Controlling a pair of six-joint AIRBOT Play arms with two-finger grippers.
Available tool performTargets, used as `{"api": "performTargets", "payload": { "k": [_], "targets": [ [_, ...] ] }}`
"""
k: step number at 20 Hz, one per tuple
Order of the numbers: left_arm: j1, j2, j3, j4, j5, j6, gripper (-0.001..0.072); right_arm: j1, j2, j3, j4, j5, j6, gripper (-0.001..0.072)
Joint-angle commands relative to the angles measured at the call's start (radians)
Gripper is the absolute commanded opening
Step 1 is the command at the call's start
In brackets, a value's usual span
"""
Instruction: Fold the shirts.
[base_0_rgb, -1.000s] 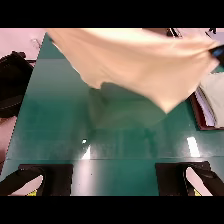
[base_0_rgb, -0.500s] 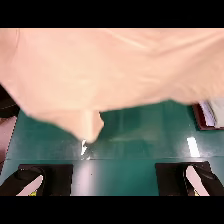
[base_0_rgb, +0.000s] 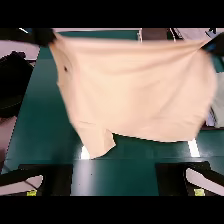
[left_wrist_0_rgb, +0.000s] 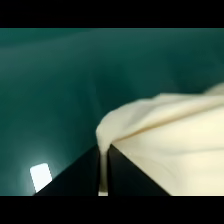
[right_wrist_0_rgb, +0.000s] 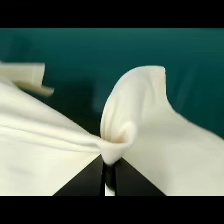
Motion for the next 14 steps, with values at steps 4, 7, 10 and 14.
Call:
{"api": "performTargets", "payload": {
  "k": [4, 7, 10, 14],
  "targets": [
    [0.043, -0.281, -0.066, 0.002, -0.002, -0.059, 0.0028, 0.11, -0.364, -0.061, -0.071, -0.055, 0.033, 0.0115],
    [0.126, -0.28, -0.038, -0.006, -0.068, -0.068, 0.0524, 0.096, -0.428, 0.054, -0.068, -0.008, 0.034, 0.0439],
    [0.237, -0.257, -0.045, -0.104, -0.224, -0.023, 0.0523, 0.08, -0.378, 0.06, 0.005, 0.008, 0.0, 0.0428],
    [0.291, -0.087, -0.357, -0.13, -0.164, 0.023, 0.0524, 0.083, -0.218, -0.114, 0.033, 0.004, -0.023, 0.0428]
  ]
}}
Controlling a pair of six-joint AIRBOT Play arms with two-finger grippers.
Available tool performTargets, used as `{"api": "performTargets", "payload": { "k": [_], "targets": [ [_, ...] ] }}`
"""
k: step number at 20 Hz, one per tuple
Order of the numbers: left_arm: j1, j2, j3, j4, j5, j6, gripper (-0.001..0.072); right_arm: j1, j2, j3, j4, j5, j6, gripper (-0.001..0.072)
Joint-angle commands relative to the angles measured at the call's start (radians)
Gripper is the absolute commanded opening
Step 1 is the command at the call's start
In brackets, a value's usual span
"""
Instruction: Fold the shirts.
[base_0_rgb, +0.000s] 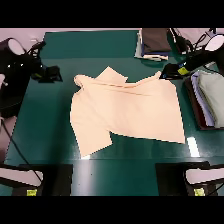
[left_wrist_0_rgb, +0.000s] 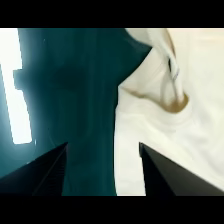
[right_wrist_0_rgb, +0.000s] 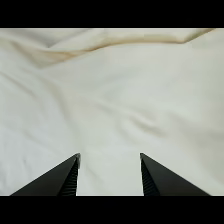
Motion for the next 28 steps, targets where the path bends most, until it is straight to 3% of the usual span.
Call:
{"api": "performTargets", "payload": {
  "k": [1, 4, 7, 10, 13, 17, 18, 20, 26, 28],
  "targets": [
    [0.042, 0.145, -0.285, -0.035, 0.039, 0.047, 0.0524, 0.006, 0.119, -0.127, 0.027, -0.001, -0.019, 0.0428],
    [0.042, 0.277, -0.589, -0.091, 0.126, 0.09, 0.0523, 0.006, 0.235, -0.253, 0.028, -0.031, -0.029, 0.0428],
    [0.04, 0.31, -0.757, -0.178, 0.159, 0.148, 0.0523, 0.006, 0.323, -0.343, 0.028, -0.075, -0.029, 0.0428],
    [0.04, 0.31, -0.84, -0.327, 0.222, 0.236, 0.0523, 0.006, 0.374, -0.381, 0.028, -0.083, -0.029, 0.0428],
    [0.021, 0.309, -0.874, -0.384, 0.306, 0.242, 0.0523, 0.006, 0.397, -0.38, 0.027, -0.086, -0.029, 0.0428],
    [-0.114, 0.309, -0.874, -0.392, 0.385, 0.233, 0.0521, 0.004, 0.402, -0.38, 0.026, -0.072, -0.025, 0.0428],
    [-0.129, 0.31, -0.874, -0.392, 0.385, 0.219, 0.0452, -0.005, 0.402, -0.38, 0.025, -0.054, -0.025, 0.0428],
    [-0.134, 0.31, -0.866, -0.389, 0.364, 0.208, 0.003, -0.051, 0.403, -0.39, 0.016, -0.002, -0.026, 0.0428],
    [-0.132, 0.31, -0.748, -0.349, 0.254, 0.219, 0.0025, -0.388, 0.465, -0.711, -0.095, 0.075, -0.026, 0.0443],
    [-0.132, 0.31, -0.733, -0.35, 0.255, 0.235, 0.0025, -0.524, 0.499, -0.847, -0.156, 0.047, -0.026, 0.0557]
  ]
}}
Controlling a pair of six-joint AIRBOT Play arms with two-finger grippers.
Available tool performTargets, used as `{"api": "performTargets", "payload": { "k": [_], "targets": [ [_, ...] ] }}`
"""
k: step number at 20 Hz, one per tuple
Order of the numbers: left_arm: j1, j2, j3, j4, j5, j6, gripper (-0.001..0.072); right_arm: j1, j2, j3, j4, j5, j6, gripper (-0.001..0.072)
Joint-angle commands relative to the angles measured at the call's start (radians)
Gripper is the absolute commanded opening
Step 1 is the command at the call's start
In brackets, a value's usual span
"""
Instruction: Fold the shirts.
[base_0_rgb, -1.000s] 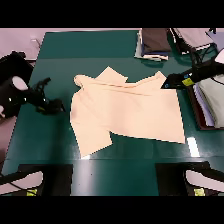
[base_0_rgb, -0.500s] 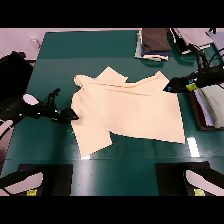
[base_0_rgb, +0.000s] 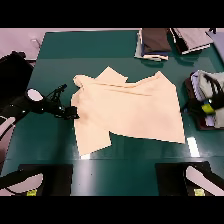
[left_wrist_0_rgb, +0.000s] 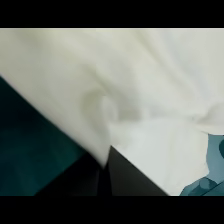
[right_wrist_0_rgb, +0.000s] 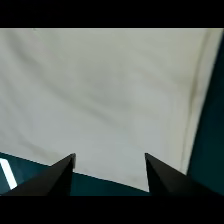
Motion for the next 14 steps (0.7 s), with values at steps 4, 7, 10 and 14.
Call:
{"api": "performTargets", "payload": {
  "k": [4, 7, 10, 14],
  "targets": [
    [-0.003, 0.0, 0.033, 0.005, -0.022, 0.017, 0.0025, -0.378, 0.04, -0.325, -0.04, -0.035, -0.065, 0.0439],
    [-0.003, 0.0, 0.033, 0.005, -0.022, 0.017, 0.0025, -0.407, -0.017, -0.376, 0.032, -0.077, -0.085, 0.0434],
    [-0.003, 0.0, 0.033, 0.005, -0.023, 0.016, 0.0025, -0.338, -0.069, -0.379, 0.076, -0.121, -0.085, 0.0432],
    [-0.003, 0.008, 0.035, 0.006, -0.03, 0.007, 0.0024, -0.17, -0.092, -0.378, 0.072, -0.153, -0.094, 0.019]
  ]
}}
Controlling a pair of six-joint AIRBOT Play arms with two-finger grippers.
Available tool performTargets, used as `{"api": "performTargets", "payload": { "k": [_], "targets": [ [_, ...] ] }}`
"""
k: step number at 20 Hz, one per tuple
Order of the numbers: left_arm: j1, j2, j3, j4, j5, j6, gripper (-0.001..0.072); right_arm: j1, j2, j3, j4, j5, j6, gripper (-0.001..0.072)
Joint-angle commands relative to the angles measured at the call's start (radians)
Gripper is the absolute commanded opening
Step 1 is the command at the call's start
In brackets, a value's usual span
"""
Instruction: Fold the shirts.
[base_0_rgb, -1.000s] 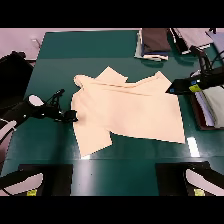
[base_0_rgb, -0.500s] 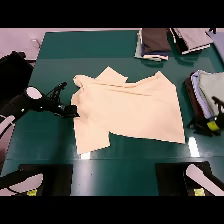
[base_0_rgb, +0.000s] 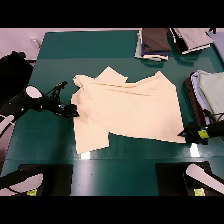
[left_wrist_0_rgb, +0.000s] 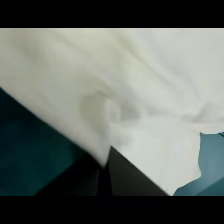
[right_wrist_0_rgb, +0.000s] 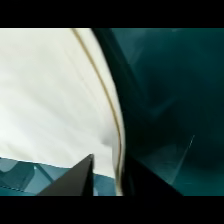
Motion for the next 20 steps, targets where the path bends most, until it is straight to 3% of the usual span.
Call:
{"api": "performTargets", "payload": {
  "k": [1, 2, 6, 12, 16, 20],
  "targets": [
    [0.001, 0.031, 0.002, 0.001, -0.004, -0.031, 0.0024, 0.129, -0.001, -0.008, 0.008, -0.047, -0.014, 0.0082],
    [0.001, 0.072, 0.003, 0.002, 0.002, -0.031, 0.0024, 0.171, 0.03, -0.005, 0.008, -0.047, -0.014, 0.0023],
    [0.001, 0.276, 0.122, 0.085, -0.068, -0.094, 0.0024, 0.312, 0.197, 0.153, 0.009, -0.004, -0.01, 0.0022],
    [0.001, 0.477, 0.66, 0.138, -0.093, -0.169, 0.0024, 0.39, 0.4, 0.751, 0.051, -0.038, 0.033, 0.0021],
    [0.001, 0.48, 1.054, 0.143, -0.085, -0.209, 0.0024, 0.391, 0.425, 1.138, -0.005, -0.018, 0.06, 0.0021],
    [0.001, 0.48, 1.255, 0.219, 0.004, -0.237, 0.0023, 0.391, 0.339, 1.448, -0.032, 0.1, 0.09, 0.002]
  ]
}}
